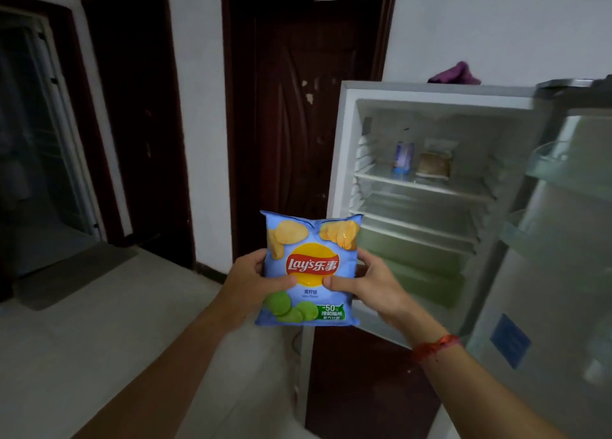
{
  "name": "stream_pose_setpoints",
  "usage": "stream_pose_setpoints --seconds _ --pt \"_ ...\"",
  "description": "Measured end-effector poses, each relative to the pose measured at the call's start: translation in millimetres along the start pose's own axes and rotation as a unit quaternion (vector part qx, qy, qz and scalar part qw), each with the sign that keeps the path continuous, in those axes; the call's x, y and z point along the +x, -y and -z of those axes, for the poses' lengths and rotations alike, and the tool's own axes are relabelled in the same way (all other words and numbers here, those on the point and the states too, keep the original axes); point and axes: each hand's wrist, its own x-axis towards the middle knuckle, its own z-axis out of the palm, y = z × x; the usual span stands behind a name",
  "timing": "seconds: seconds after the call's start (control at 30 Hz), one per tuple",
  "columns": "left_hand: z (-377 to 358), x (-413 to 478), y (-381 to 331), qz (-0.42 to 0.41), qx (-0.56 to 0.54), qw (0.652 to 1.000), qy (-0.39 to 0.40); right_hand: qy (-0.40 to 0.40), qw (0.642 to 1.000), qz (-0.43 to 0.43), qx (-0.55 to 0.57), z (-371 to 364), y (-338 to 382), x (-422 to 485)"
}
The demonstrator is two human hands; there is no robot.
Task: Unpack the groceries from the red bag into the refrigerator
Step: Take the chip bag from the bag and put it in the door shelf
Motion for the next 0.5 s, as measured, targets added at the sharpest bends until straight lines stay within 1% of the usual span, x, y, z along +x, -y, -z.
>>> stream_pose_setpoints --seconds 0.23,0.5 --pt "-3 97 15 0.006 -0.040 0.995 0.092 -0.092 0.996 -0.005 -0.016 17 4 49" --pt "-56 177 39 0.012 -0.077 0.980 0.185 -0.179 0.983 0.012 -0.040 67 -3 71"
